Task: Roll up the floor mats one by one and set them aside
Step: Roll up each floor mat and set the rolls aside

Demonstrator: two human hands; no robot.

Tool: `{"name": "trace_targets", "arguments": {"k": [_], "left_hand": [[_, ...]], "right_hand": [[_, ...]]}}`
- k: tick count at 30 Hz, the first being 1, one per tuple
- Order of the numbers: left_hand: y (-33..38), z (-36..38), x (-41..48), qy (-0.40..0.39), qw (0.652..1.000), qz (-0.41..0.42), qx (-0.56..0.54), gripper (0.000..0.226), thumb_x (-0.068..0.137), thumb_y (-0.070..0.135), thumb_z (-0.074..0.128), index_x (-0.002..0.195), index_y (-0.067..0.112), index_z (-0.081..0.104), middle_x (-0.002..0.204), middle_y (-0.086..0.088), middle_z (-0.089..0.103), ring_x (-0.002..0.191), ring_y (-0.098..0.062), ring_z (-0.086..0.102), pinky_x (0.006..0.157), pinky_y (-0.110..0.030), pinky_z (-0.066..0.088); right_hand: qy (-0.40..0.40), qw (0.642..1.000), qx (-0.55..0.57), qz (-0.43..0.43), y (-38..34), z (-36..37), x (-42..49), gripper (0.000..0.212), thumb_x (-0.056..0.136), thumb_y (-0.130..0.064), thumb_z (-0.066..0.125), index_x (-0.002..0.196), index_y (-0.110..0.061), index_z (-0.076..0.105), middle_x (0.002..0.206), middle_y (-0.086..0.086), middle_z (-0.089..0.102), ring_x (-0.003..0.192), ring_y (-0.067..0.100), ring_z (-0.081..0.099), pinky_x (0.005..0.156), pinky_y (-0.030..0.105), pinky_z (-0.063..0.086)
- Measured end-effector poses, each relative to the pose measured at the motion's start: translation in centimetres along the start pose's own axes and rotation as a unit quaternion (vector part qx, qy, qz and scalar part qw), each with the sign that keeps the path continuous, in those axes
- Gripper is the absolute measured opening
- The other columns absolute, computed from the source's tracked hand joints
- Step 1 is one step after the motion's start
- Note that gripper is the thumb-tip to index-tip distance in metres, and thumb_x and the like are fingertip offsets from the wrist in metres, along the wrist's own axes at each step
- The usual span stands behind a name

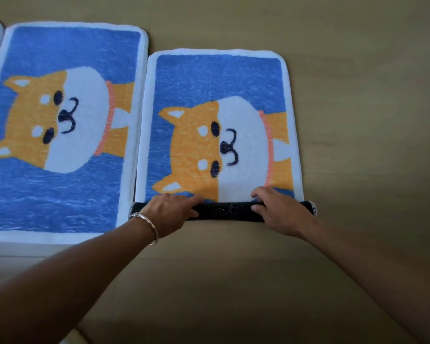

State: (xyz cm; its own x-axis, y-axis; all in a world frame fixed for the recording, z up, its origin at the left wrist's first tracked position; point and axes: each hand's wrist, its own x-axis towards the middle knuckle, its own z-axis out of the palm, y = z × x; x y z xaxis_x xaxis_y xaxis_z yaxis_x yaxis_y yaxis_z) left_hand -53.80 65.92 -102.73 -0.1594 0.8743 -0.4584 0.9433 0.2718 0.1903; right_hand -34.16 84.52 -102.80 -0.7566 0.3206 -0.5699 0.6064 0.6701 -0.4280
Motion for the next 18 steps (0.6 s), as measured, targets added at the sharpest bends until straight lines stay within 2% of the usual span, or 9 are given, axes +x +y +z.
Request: {"name": "trace_targets", "arguments": {"k": [3,5,7,9,10,12,14,16,18], "left_hand": [[-0.3,-0.1,0.5,0.005,0.996,-0.022,-0.092,0.033,0.097,0.036,0.043,0.129,0.032,0.050,0.111,0.000,0.059,0.092,-0.021,0.059,0.063,-0.028,0.039],[-0.3,-0.2,1.2,0.011,0.994,-0.036,-0.099,0.032,0.097,0.035,0.043,0.126,0.028,0.054,0.112,-0.003,0.053,0.095,-0.021,0.055,0.067,-0.028,0.040],[0.0,-0.4,1.6,-0.011,0.992,-0.072,-0.103,0.031,0.098,0.034,0.041,0.126,0.027,0.055,0.110,-0.004,0.053,0.097,-0.023,0.055,0.071,-0.030,0.041],[0.3,-0.6,1.8,-0.014,0.991,-0.096,-0.088,0.030,0.099,0.033,0.039,0.125,0.025,0.052,0.107,-0.004,0.055,0.094,-0.023,0.057,0.070,-0.030,0.042],[0.6,-0.7,1.7,0.010,0.994,-0.094,-0.060,0.029,0.099,0.031,0.039,0.125,0.024,0.050,0.106,-0.003,0.056,0.092,-0.022,0.058,0.069,-0.030,0.043],[1.0,-0.8,1.2,0.088,0.995,-0.043,0.014,0.031,0.095,0.017,0.041,0.126,0.020,0.046,0.108,-0.004,0.056,0.092,-0.022,0.057,0.074,-0.034,0.047],[1.3,-0.1,0.6,0.129,0.988,0.040,0.077,0.047,0.081,0.006,0.043,0.128,0.014,0.047,0.112,-0.009,0.056,0.095,-0.028,0.057,0.078,-0.043,0.050],[1.6,1.0,0.2,0.139,0.981,0.072,0.112,0.054,0.076,0.010,0.047,0.131,0.009,0.045,0.117,-0.014,0.055,0.102,-0.032,0.055,0.081,-0.050,0.048],[1.9,1.6,0.2,0.103,0.986,0.043,0.122,0.062,0.076,0.019,0.062,0.134,0.008,0.044,0.123,-0.015,0.053,0.111,-0.034,0.053,0.087,-0.057,0.045]], "right_hand": [[0.090,0.990,-0.093,-0.058,-0.4,0.7,-0.2,0.021,0.100,-0.029,0.041,0.106,-0.014,0.055,0.102,0.002,0.051,0.084,0.023,0.055,0.069,0.037,0.047],[0.143,0.973,-0.158,-0.085,-0.3,1.2,-0.1,0.036,0.097,-0.034,0.035,0.092,-0.011,0.063,0.089,0.005,0.058,0.077,0.025,0.058,0.063,0.036,0.045],[0.140,0.965,-0.209,-0.071,-0.4,1.4,-0.3,0.047,0.092,-0.045,0.032,0.087,-0.013,0.066,0.087,0.002,0.063,0.078,0.023,0.061,0.067,0.035,0.047],[0.110,0.964,-0.236,-0.059,-0.5,1.6,-0.3,0.053,0.089,-0.051,0.030,0.089,-0.013,0.067,0.088,0.002,0.064,0.081,0.024,0.062,0.070,0.037,0.049],[0.095,0.967,-0.231,-0.052,-0.7,1.5,-0.2,0.055,0.089,-0.051,0.028,0.090,-0.011,0.066,0.089,0.003,0.064,0.083,0.026,0.062,0.071,0.039,0.049],[0.079,0.977,-0.195,-0.034,-1.1,1.0,0.3,0.053,0.095,-0.049,0.027,0.099,-0.010,0.063,0.097,0.005,0.061,0.093,0.027,0.058,0.078,0.040,0.047],[0.078,0.982,-0.172,-0.030,-1.2,0.4,0.7,0.042,0.100,-0.043,0.031,0.108,-0.011,0.058,0.108,0.005,0.055,0.101,0.024,0.051,0.085,0.038,0.042],[0.074,0.983,-0.164,-0.024,-1.2,0.2,1.1,0.039,0.101,-0.040,0.032,0.112,-0.010,0.055,0.114,0.006,0.052,0.105,0.024,0.047,0.088,0.038,0.039],[0.071,0.982,-0.175,-0.019,-1.1,0.4,1.3,0.041,0.101,-0.040,0.032,0.117,-0.009,0.053,0.118,0.008,0.051,0.109,0.025,0.046,0.091,0.039,0.039]]}}
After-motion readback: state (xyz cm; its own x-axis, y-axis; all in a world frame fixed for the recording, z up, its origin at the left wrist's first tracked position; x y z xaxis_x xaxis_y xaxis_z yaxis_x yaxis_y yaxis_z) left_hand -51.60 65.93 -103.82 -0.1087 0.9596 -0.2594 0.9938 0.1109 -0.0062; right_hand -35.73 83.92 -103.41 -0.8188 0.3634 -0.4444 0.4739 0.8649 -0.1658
